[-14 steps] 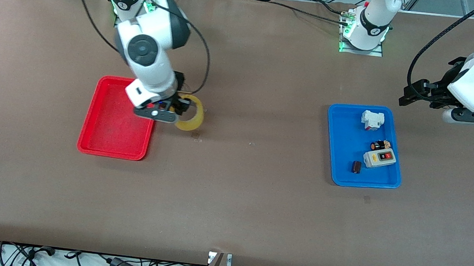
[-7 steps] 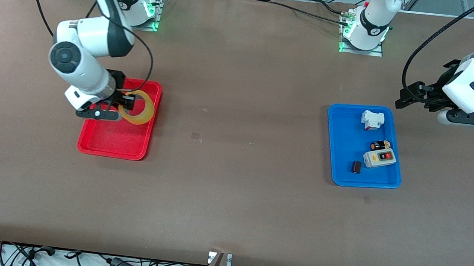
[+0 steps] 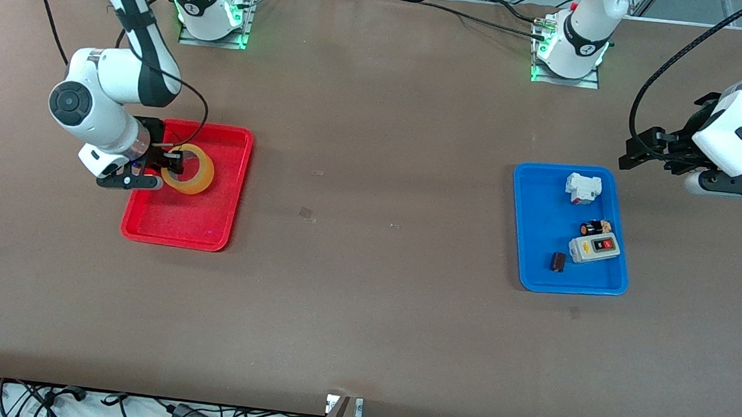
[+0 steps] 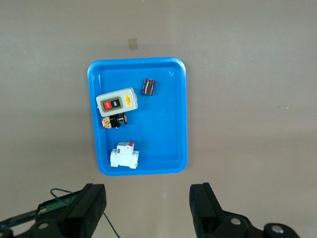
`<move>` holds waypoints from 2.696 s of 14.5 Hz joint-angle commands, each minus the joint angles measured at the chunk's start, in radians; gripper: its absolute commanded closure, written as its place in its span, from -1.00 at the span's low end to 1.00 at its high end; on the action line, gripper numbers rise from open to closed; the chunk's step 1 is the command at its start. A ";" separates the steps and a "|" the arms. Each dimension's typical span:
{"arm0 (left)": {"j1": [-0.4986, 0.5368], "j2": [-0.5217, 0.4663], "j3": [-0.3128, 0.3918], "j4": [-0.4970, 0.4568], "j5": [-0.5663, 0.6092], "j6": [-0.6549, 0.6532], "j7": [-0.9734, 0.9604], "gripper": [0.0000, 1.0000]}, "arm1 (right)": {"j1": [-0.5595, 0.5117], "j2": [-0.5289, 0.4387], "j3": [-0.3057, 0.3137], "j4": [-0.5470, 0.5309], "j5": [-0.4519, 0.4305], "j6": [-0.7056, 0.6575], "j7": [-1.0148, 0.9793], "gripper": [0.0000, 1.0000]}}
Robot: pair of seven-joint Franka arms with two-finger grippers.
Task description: Place and move tape with both arms
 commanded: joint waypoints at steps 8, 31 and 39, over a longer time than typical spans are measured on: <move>0.016 -0.035 -0.027 -0.041 0.023 0.030 0.014 -1.00 | -0.027 0.033 0.017 0.002 -0.003 0.082 -0.020 -0.95; 0.014 -0.035 -0.038 -0.043 0.068 0.016 0.038 -1.00 | -0.034 -0.246 0.009 0.738 0.015 -0.982 0.039 -0.99; 0.016 -0.036 -0.029 -0.032 0.060 0.018 0.029 -1.00 | -0.034 -0.292 0.000 0.689 0.018 -0.907 0.039 -0.98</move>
